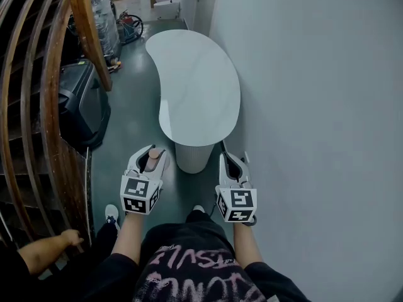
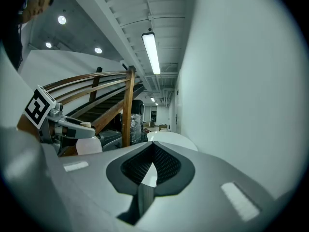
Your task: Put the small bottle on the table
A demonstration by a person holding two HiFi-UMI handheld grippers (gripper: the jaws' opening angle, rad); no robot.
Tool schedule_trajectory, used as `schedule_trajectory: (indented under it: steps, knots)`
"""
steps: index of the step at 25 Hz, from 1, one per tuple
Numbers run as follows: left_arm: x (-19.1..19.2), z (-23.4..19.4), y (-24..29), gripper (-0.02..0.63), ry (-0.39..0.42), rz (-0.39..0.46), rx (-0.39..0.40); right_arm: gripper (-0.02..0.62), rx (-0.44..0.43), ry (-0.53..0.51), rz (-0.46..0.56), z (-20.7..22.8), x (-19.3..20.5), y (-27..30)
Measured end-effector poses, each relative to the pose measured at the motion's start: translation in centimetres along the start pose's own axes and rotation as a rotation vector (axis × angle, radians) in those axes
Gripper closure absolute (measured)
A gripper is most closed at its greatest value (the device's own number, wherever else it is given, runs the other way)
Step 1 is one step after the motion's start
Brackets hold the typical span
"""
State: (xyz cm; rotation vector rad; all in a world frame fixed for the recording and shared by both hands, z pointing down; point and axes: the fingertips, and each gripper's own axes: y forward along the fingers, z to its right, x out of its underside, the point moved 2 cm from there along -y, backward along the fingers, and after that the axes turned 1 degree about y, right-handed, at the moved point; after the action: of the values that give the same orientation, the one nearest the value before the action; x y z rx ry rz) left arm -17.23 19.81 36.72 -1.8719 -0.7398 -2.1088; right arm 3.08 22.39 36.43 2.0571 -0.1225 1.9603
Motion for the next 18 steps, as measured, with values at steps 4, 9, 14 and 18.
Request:
schedule_trajectory:
  steps: [4,9,14,18]
  knots:
    - [0.3,0.1,0.0,0.475,-0.003,-0.004,0.008,0.584,0.004,0.006,-0.004,-0.1,0.3,-0.1]
    - [0.4,0.2,0.0,0.475,-0.001,-0.004,0.014,0.584,0.003,0.013,-0.005,-0.4,0.7,-0.1]
    - [0.2,0.3,0.2,0.475,0.008,0.0,0.024,0.584,0.001,0.009,-0.005,-0.3,0.4,0.2]
    - [-0.2,0.3,0.6,0.475,0.018,-0.003,0.035,0.584,-0.002,0.006,0.002,-0.3,-0.3,0.8]
